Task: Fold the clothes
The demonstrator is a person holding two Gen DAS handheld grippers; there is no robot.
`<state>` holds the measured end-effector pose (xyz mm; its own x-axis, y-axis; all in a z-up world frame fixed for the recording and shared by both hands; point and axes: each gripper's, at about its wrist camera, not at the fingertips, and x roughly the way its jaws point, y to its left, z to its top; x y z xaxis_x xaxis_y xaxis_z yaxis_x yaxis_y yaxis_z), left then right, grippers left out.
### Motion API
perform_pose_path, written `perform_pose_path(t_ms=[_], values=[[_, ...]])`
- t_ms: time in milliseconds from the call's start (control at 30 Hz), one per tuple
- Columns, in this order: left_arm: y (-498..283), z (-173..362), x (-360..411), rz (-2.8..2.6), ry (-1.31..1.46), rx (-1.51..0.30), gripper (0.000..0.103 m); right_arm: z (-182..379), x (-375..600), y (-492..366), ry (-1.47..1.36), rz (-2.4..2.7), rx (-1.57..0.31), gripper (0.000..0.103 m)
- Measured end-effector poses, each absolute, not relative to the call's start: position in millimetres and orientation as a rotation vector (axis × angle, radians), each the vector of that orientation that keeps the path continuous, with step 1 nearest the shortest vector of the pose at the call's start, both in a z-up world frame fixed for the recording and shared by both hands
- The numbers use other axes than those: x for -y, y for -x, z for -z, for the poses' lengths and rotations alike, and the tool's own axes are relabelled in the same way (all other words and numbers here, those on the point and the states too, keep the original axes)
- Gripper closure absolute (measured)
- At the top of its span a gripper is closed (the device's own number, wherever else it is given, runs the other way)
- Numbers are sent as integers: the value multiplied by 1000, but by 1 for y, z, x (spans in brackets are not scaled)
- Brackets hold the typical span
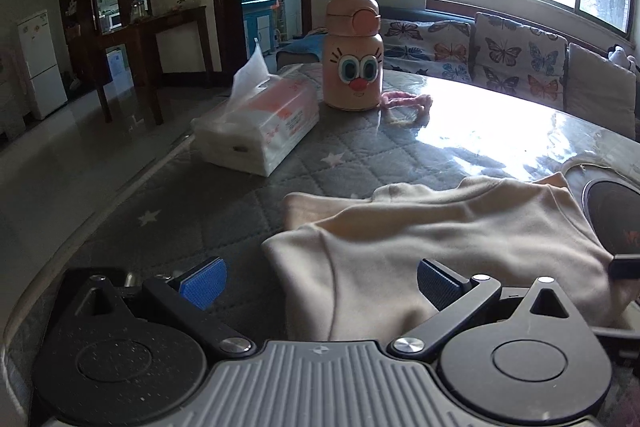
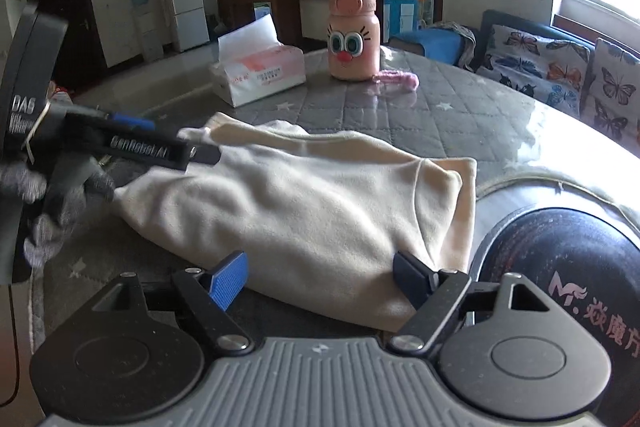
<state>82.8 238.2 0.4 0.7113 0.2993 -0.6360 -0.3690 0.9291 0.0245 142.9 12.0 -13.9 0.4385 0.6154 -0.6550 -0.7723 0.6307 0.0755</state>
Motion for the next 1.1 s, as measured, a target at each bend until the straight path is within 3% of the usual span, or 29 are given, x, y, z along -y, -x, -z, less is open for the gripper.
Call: perform_pose_path(t_ms=[333, 767, 1100], values=[[-65, 12, -233, -360, 91, -714, 0, 20, -19, -146, 260, -877, -713, 16], [-63, 9, -231, -357, 99, -729, 0, 24, -26, -139, 278, -878, -693, 0], [-53, 4, -226, -349, 111, -720, 0, 21, -24, -127, 286, -857, -679, 0]])
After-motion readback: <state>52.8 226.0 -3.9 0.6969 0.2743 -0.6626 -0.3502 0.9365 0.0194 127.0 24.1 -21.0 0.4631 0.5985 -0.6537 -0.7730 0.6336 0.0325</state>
